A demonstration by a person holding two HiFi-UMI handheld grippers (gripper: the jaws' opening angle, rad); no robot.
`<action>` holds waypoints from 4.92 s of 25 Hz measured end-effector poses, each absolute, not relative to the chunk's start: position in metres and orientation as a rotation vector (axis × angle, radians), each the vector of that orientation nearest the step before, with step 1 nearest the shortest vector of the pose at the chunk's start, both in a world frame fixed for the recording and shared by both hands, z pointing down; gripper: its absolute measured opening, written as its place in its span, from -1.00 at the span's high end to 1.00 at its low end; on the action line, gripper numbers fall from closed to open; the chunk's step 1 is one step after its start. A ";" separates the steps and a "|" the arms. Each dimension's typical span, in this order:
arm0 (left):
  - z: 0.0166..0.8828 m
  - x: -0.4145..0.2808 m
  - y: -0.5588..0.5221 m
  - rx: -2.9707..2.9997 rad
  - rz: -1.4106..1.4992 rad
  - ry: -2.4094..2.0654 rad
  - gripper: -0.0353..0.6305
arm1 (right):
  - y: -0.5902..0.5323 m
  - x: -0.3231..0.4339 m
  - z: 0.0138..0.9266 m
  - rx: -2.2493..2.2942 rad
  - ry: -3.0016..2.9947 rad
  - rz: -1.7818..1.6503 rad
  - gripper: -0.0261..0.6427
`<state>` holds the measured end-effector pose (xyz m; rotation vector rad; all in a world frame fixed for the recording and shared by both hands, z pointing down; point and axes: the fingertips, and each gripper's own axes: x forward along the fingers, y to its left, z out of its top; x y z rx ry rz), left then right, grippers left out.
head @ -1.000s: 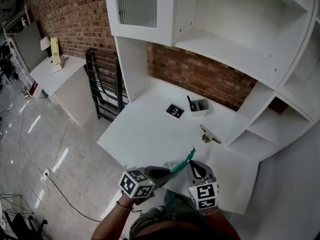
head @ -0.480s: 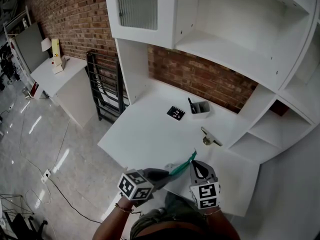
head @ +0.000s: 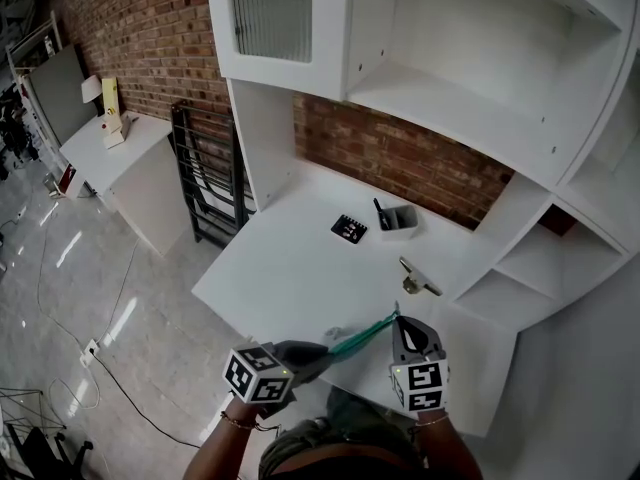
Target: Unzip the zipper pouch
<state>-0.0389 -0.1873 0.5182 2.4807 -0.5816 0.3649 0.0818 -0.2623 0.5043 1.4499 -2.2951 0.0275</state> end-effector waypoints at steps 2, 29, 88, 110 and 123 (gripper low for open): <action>0.518 -0.040 -0.188 2.481 0.367 -0.586 0.77 | -0.265 0.088 0.505 1.459 -2.289 0.027 0.91; 0.500 -0.062 -0.291 2.529 0.475 -0.728 0.77 | -0.283 0.113 0.520 1.519 -2.340 0.226 0.75; 0.585 -0.080 -0.397 2.407 0.513 -0.914 0.49 | -0.318 0.133 0.546 1.568 -2.287 0.352 0.77; 0.535 -0.104 -0.323 2.569 0.555 -1.131 0.61 | -0.285 0.098 0.526 1.494 -2.413 0.303 0.84; 0.512 -0.128 -0.255 2.592 0.412 -1.273 0.88 | -0.250 0.070 0.519 1.450 -2.484 0.311 0.92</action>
